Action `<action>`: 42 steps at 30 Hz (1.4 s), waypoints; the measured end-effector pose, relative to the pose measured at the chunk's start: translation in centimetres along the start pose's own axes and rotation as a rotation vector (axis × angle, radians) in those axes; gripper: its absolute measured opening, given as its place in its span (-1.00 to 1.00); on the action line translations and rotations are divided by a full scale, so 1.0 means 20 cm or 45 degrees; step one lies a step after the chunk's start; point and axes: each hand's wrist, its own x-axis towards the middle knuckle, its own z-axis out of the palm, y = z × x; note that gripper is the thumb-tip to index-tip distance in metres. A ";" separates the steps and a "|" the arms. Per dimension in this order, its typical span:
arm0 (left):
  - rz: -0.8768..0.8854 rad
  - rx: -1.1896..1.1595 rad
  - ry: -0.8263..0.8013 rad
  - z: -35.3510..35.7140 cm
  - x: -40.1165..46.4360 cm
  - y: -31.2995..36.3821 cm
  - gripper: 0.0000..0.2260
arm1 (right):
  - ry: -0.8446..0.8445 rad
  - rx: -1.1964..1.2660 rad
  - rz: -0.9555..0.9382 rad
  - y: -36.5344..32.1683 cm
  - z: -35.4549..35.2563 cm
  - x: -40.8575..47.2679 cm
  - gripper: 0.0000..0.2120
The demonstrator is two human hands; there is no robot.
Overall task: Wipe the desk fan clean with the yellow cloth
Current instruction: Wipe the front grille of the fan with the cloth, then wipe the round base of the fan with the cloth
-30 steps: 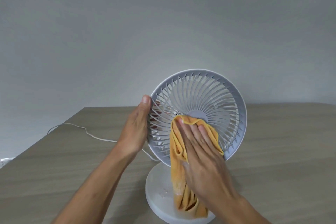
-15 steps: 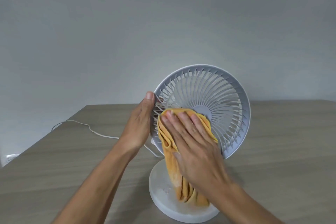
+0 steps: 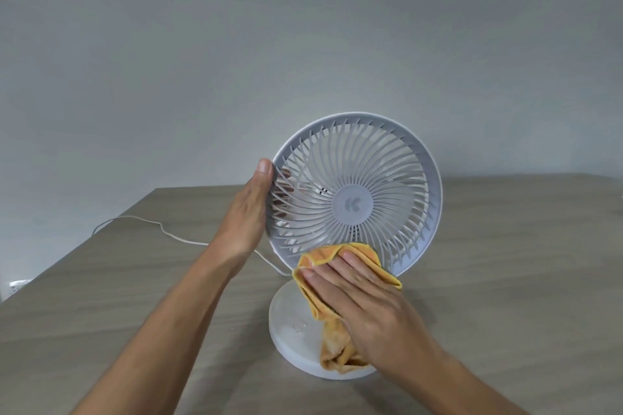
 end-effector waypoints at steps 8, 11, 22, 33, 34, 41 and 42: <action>-0.023 0.080 -0.073 -0.02 -0.11 0.01 -0.51 | 0.419 0.270 0.934 0.03 -0.22 -0.12 -0.78; -0.093 0.067 -0.094 -0.02 -0.18 -0.07 -0.47 | 0.311 0.304 1.185 0.09 -0.22 -0.21 -0.86; -0.283 0.326 -0.444 0.04 -0.44 -0.46 -0.38 | 0.003 0.404 1.797 0.33 0.10 -0.14 -0.84; -0.315 0.717 -0.624 0.00 -0.40 -0.55 0.11 | -0.633 0.484 0.768 0.25 0.28 -0.24 -0.61; -0.336 0.748 -0.616 0.00 -0.40 -0.56 0.15 | -0.600 0.465 0.729 0.24 0.27 -0.24 -0.62; -0.371 0.815 -0.606 0.00 -0.39 -0.58 0.27 | -0.662 0.220 0.546 0.04 0.16 -0.25 -0.69; -0.370 0.812 -0.616 0.00 -0.39 -0.58 0.28 | -0.628 0.198 0.554 0.01 0.14 -0.24 -0.71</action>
